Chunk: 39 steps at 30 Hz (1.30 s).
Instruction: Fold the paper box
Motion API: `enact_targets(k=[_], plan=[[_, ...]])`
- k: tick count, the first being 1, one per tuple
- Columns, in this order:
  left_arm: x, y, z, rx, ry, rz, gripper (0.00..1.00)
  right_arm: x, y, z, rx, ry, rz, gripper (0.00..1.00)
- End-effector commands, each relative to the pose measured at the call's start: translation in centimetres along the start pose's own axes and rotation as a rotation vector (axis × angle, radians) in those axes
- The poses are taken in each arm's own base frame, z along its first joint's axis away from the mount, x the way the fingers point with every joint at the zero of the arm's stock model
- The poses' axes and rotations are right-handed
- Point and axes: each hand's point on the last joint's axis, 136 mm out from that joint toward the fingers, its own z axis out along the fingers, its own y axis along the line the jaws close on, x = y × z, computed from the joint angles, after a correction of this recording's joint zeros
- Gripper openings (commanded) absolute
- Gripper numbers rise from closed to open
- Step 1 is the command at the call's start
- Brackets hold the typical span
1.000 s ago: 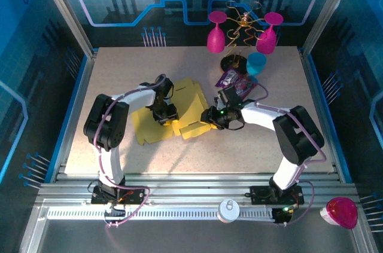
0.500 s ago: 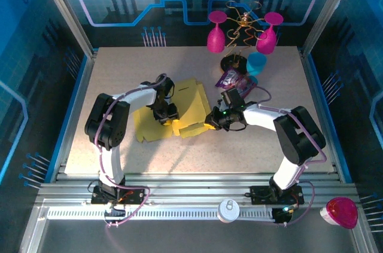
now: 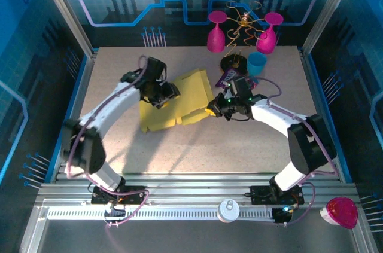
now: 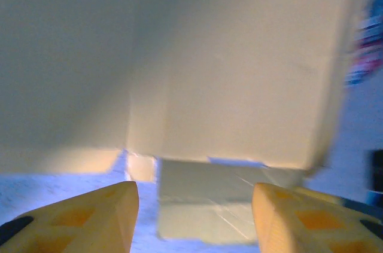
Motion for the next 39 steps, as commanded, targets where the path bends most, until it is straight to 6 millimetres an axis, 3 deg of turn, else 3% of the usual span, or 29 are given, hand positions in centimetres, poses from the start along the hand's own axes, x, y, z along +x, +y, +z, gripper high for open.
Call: enact_targets(k=[1, 6, 9, 17, 25, 29, 32, 35, 37, 39], plan=[[0.4, -2.8, -5.4, 0.115, -0.094, -0.118, 0.62, -1.7, 4.4, -2.1, -0.114, -0.091, 0.121, 0.00], [2.7, -4.1, -9.0, 0.237, -0.084, -0.400, 0.67, -3.2, 8.5, -3.2, -0.262, -0.194, 0.177, 0.00], [3.6, -4.0, -9.6, 0.260, -0.094, -0.517, 0.69, -3.5, 10.4, -3.1, -0.327, -0.206, 0.212, 0.00], [4.3, -4.6, -5.5, 0.308, -0.059, -0.693, 0.73, -2.2, 13.0, -1.8, -0.383, -0.170, 0.264, 0.00], [0.9, -5.8, -4.6, 0.362, -0.212, -0.680, 0.76, -1.1, 13.5, -1.9, -0.396, -0.152, 0.295, 0.00], [0.5, -6.0, -2.9, 0.398, -0.213, -0.690, 0.74, -0.7, 13.7, -2.2, -0.407, -0.145, 0.308, 0.00], [0.0, -6.3, -2.1, 0.415, -0.215, -0.687, 0.70, -0.4, 14.0, -2.4, -0.413, -0.138, 0.318, 0.00], [-1.2, -7.1, -2.0, 0.450, -0.242, -0.640, 0.56, 0.0, 14.3, -2.8, -0.412, -0.132, 0.319, 0.00], [-2.0, -7.2, -1.8, 0.455, -0.254, -0.621, 0.45, 0.3, 14.4, -3.1, -0.410, -0.132, 0.319, 0.00], [-2.5, -7.4, -1.8, 0.473, -0.258, -0.611, 0.27, 0.5, 14.5, -3.3, -0.412, -0.134, 0.322, 0.00]])
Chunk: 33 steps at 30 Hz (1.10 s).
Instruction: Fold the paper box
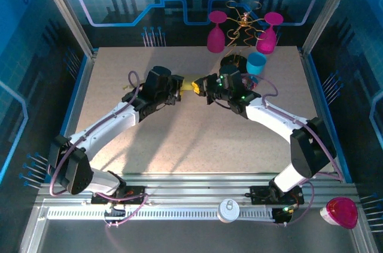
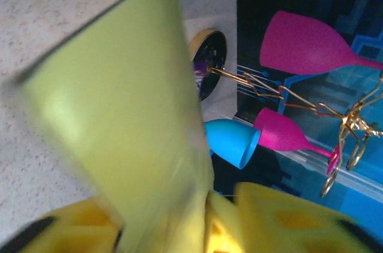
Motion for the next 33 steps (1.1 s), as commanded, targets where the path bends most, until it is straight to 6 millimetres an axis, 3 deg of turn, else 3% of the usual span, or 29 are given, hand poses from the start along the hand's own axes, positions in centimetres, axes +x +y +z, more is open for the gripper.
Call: enact_targets(k=[1, 3, 4, 6, 8, 14, 16, 18, 25, 30, 33], plan=[[-0.7, -1.9, 0.4, 0.086, -0.004, 0.038, 0.19, 1.7, 2.6, -1.4, -0.062, 0.007, -0.008, 0.00], [-0.7, -2.4, 0.2, 0.105, 0.001, 0.045, 0.03, 1.8, 3.0, -1.7, -0.072, 0.008, -0.012, 0.00], [-0.7, -2.7, 0.0, 0.111, 0.005, 0.051, 0.00, 1.8, 3.2, -1.8, -0.081, 0.010, -0.016, 0.12], [-0.8, -3.6, -0.5, 0.138, 0.014, 0.065, 0.00, 1.6, 4.1, -2.3, -0.113, 0.016, -0.036, 0.41], [-0.7, -4.8, -1.2, 0.172, 0.036, 0.083, 0.00, 0.9, 4.9, -3.4, -0.125, 0.012, -0.059, 0.56], [-0.2, -7.4, -2.8, 0.227, 0.149, 0.113, 0.00, -2.8, 5.2, -9.1, -0.121, -0.113, -0.101, 0.76], [-0.1, -7.8, -3.1, 0.251, 0.180, 0.104, 0.00, -3.8, 4.2, -9.7, -0.122, -0.129, -0.066, 0.78], [0.1, -8.0, -3.2, 0.263, 0.210, 0.091, 0.00, -4.7, 3.1, -9.0, -0.142, -0.119, 0.010, 0.77], [0.3, -8.4, -3.5, 0.287, 0.234, 0.076, 0.00, -5.2, 5.2, -5.6, -0.271, -0.062, 0.133, 0.68], [-0.2, -9.0, -3.8, 0.308, 0.228, 0.065, 0.00, -6.3, 5.6, -6.6, -0.265, -0.119, 0.073, 0.60], [-0.5, -9.3, -4.0, 0.313, 0.217, 0.063, 0.00, -7.0, 3.8, -7.9, -0.230, -0.174, 0.055, 0.57]])
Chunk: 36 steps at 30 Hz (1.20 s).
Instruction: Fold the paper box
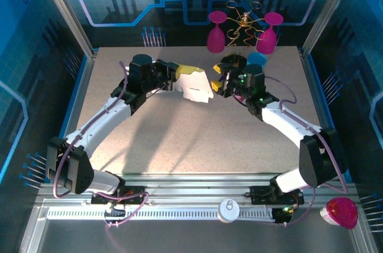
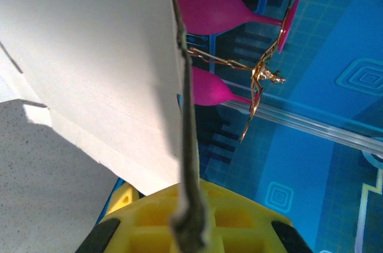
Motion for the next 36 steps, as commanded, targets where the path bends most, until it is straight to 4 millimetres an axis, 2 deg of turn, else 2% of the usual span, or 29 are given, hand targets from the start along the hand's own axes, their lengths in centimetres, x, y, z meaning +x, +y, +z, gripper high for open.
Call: enact_targets(k=[1, 3, 5, 8, 11, 16, 17, 18, 23, 29, 36], plan=[[0.4, -3.0, -1.6, 0.088, 0.015, 0.012, 0.00, -0.7, 0.3, -2.1, -0.030, -0.055, -0.030, 0.56], [0.3, -3.2, -1.5, 0.100, 0.014, 0.009, 0.00, -0.8, -1.6, -2.3, -0.011, -0.047, 0.012, 0.54], [0.2, -3.3, -1.4, 0.114, 0.016, 0.004, 0.00, -0.3, -2.6, -2.2, -0.006, -0.029, 0.047, 0.54], [0.2, -3.2, -1.1, 0.121, 0.025, -0.009, 0.00, 0.2, -3.1, -1.6, -0.013, -0.017, 0.086, 0.55], [0.3, -3.0, -1.0, 0.115, 0.032, -0.011, 0.00, 0.0, -2.4, -0.4, -0.061, -0.004, 0.137, 0.56], [0.3, -2.6, -0.9, 0.108, 0.038, -0.017, 0.00, -0.1, -0.2, 1.7, -0.144, 0.030, 0.199, 0.59], [0.3, -2.5, -0.8, 0.106, 0.039, -0.022, 0.00, -0.1, -0.4, 2.2, -0.139, 0.038, 0.211, 0.59], [0.2, -2.6, -0.7, 0.109, 0.037, -0.023, 0.00, 0.4, 0.6, 2.6, -0.156, 0.054, 0.215, 0.58], [0.1, -2.8, -0.6, 0.115, 0.039, -0.024, 0.00, 1.1, 1.2, 4.4, -0.191, 0.079, 0.255, 0.46], [-0.4, -2.4, -0.7, 0.109, 0.030, -0.032, 0.00, 0.7, 1.5, 4.5, -0.209, 0.064, 0.265, 0.29], [-1.2, -2.1, -0.9, 0.105, 0.017, -0.037, 0.00, 0.7, 2.0, 4.1, -0.226, 0.059, 0.272, 0.28]])
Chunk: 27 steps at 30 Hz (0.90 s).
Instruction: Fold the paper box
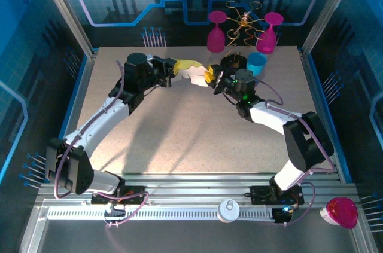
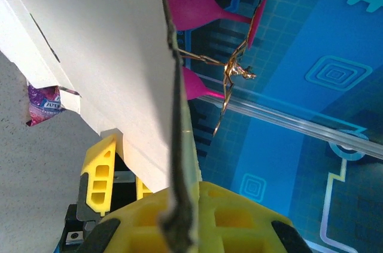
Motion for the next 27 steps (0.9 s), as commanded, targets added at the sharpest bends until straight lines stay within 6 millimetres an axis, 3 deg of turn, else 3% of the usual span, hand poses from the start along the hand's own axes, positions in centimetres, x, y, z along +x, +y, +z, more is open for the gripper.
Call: enact_targets(k=[1, 11, 16, 17, 20, 21, 25, 27], plan=[[-0.8, -0.4, -0.5, 0.027, -0.010, 0.001, 0.00, 0.7, 2.3, 0.1, -0.071, 0.013, 0.176, 0.28], [-1.4, 0.5, -0.1, 0.020, -0.015, -0.013, 0.00, 1.0, 3.6, 0.0, -0.103, 0.018, 0.195, 0.18], [-1.8, 1.4, -0.2, 0.009, -0.024, -0.024, 0.00, 1.1, 4.0, -0.2, -0.107, 0.011, 0.193, 0.07], [-1.9, 1.7, -0.2, 0.003, -0.026, -0.026, 0.06, 1.1, 4.1, -0.2, -0.110, 0.004, 0.192, 0.04], [-2.2, 2.7, -1.1, -0.042, -0.044, -0.023, 0.53, 1.3, 4.8, -0.7, -0.121, -0.020, 0.173, 0.00], [-2.4, 3.1, -1.7, -0.068, -0.061, -0.016, 0.62, 1.3, 5.2, -1.0, -0.122, -0.033, 0.155, 0.00], [-3.2, 4.2, -5.1, -0.160, -0.149, 0.033, 0.79, 1.8, 7.8, -3.3, -0.135, -0.110, 0.042, 0.00], [-3.8, 4.7, -7.3, -0.212, -0.205, 0.063, 0.80, 2.0, 8.7, -4.8, -0.095, -0.160, -0.034, 0.00]])
